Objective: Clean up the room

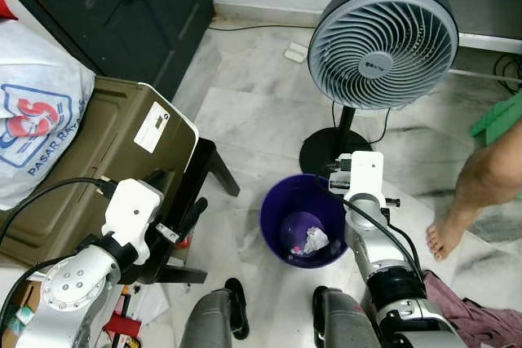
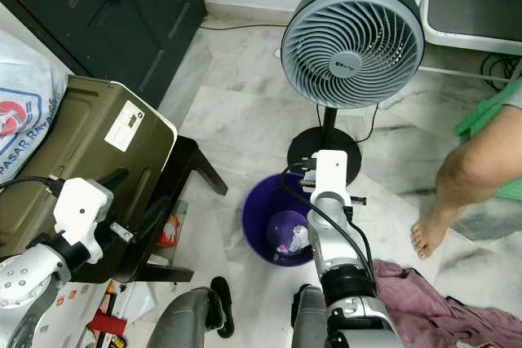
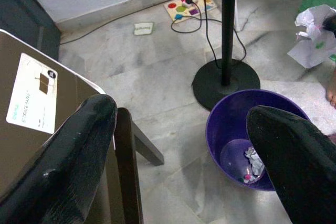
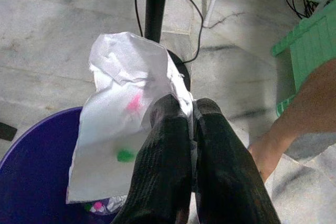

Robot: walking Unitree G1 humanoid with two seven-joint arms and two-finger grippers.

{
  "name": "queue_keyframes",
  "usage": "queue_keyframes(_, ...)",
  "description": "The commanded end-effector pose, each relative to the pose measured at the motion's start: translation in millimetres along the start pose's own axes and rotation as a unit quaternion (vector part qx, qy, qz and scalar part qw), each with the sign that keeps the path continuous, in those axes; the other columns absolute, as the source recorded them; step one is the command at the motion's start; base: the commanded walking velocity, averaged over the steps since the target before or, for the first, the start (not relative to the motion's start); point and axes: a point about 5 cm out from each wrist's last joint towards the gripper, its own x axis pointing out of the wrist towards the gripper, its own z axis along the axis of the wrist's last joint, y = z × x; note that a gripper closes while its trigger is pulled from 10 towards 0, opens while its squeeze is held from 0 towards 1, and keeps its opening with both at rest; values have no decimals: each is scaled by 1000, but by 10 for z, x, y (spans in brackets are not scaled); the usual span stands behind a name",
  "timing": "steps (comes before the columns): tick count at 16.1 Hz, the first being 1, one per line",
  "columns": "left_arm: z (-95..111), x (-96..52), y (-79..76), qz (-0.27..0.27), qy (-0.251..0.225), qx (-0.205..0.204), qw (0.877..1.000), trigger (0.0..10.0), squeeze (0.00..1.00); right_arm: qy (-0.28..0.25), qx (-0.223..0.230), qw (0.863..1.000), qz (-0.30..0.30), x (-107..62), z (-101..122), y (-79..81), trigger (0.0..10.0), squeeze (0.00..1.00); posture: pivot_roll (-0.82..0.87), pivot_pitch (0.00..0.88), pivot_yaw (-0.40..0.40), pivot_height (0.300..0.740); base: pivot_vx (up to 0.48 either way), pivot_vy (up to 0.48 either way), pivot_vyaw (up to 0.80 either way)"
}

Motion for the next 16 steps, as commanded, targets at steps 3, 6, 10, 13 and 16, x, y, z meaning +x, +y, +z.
queue_keyframes(3, -15, -12, 16, 7, 6, 3, 1000, 10000, 0, 9, 21, 1000, 16, -10, -53, 55, 10000, 957, 50, 285, 153, 740, 0, 0, 0)
queue_keyframes(6, -14, -18, 42, 10, 6, 6, 1000, 10000, 0, -4, 35, 999, 31, -9, -4, 98, 10000, 1000, 54, 283, 152, 740, 0, 0, 0)
queue_keyframes(10, -8, -28, 48, 17, 5, 9, 1000, 10000, 0, -21, 58, 997, 48, -20, 65, 161, 10000, 1000, 60, 277, 150, 740, 0, 0, 0)
queue_keyframes(13, -13, -35, 56, 20, 6, 11, 1000, 10000, 0, -37, 70, 995, 60, -36, 115, 214, 10000, 1000, 64, 273, 152, 740, 0, 0, 0)
queue_keyframes(16, 10, 22, 62, 27, 0, 13, 1000, 10000, 0, -68, 94, 987, 115, -115, 213, 346, 10000, 1000, 59, 253, 150, 740, 0, 0, 0)
